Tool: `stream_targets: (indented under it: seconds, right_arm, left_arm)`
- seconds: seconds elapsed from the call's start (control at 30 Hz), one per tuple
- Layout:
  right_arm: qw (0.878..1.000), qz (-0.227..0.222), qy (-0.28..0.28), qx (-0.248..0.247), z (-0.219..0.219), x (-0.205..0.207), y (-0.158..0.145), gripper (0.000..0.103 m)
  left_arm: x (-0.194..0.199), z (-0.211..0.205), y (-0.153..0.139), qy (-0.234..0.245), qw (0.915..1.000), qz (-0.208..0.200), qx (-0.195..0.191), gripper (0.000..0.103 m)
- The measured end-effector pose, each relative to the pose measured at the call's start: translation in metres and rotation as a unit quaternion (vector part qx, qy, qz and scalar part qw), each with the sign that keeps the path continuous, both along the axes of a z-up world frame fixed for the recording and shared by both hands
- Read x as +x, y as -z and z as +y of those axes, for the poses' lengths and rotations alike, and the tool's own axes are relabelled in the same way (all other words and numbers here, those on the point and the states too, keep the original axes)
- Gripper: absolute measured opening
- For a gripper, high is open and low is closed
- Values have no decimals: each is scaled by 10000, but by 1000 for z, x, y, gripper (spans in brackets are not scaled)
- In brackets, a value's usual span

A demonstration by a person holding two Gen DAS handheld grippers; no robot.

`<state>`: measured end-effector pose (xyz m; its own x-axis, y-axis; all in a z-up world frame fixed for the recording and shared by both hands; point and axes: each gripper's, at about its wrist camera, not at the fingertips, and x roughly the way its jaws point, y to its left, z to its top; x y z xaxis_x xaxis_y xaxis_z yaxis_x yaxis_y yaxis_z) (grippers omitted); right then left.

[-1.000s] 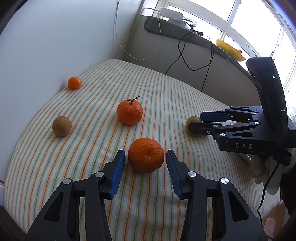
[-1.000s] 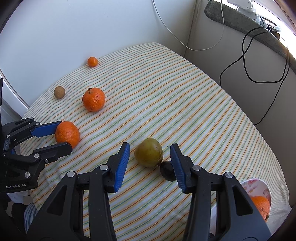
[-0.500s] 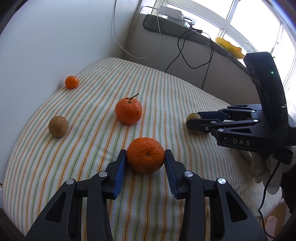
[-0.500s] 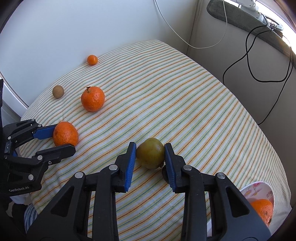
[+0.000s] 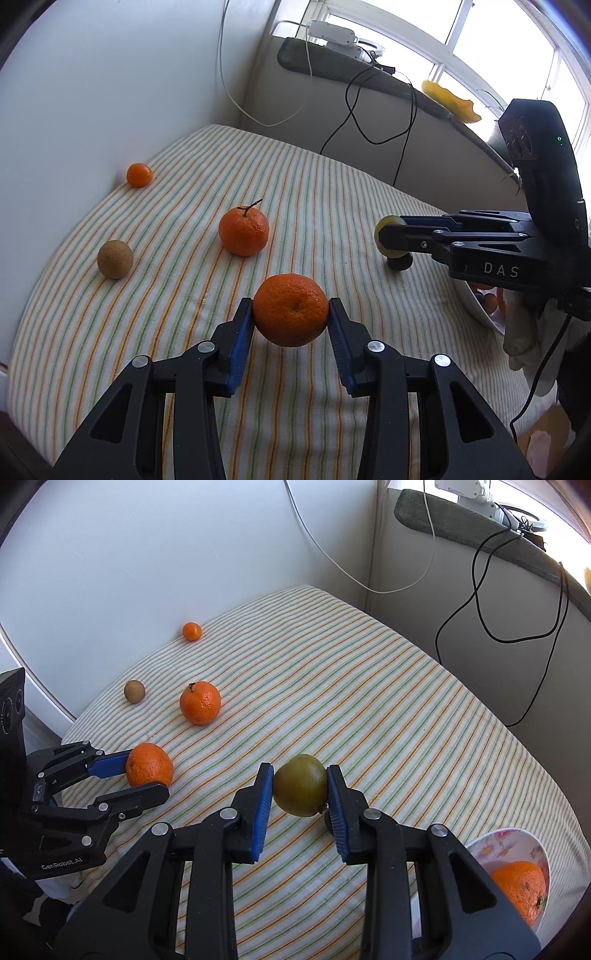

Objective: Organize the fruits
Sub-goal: 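Carry the greenish fruit over the plate with the right gripper while the left carries the mandarin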

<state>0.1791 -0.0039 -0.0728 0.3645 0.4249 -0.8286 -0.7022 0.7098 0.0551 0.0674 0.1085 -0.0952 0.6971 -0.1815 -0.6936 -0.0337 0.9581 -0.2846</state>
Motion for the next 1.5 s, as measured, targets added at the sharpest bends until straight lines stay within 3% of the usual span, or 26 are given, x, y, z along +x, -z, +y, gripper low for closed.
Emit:
stream_targets:
  seconds: [0.77,1.5]
  right_arm:
    - [9973,-275,399,548,-76,-22,-53,30]
    - [9944,-224,859,578,-150,-19,-46,30]
  left_arm:
    - [-2,-63,-33,695,9970,-310,-111,38]
    - [8,-164,-42,1768,9836,-307,-191,38]
